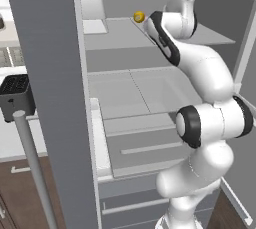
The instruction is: Take the strawberry from the fridge and place it on top of the pancake, located on the dining counter.
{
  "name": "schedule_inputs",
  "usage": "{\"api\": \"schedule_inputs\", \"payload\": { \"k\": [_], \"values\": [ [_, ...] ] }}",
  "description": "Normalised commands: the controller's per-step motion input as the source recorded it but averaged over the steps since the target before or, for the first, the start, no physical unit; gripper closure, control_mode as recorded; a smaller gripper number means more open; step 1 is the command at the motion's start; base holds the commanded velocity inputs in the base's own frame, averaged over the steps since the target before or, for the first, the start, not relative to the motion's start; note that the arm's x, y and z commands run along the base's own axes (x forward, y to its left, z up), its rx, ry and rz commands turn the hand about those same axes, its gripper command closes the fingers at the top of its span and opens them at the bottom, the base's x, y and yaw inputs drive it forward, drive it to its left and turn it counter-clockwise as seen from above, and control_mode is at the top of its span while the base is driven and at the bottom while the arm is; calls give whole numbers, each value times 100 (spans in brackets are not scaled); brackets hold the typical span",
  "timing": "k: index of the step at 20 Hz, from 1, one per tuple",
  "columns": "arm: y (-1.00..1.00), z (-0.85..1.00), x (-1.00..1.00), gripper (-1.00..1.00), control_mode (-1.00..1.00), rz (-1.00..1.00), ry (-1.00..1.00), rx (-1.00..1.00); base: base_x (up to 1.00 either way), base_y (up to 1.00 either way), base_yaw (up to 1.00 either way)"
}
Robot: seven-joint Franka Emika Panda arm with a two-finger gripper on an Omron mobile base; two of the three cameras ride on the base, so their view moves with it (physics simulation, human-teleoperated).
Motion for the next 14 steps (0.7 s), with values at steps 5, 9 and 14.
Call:
{"api": "schedule_inputs", "payload": {
  "k": [5, 9, 14],
  "values": [
    [3, 0, -69, 100, -100, -15, -17, 1, 0, 0, 0],
    [1, 25, -62, 100, -100, -3, 2, 0, 0, 0, 0],
    [0, 28, -100, 100, -100, 0, 0, 1, 0, 0, 0]
  ]
}}
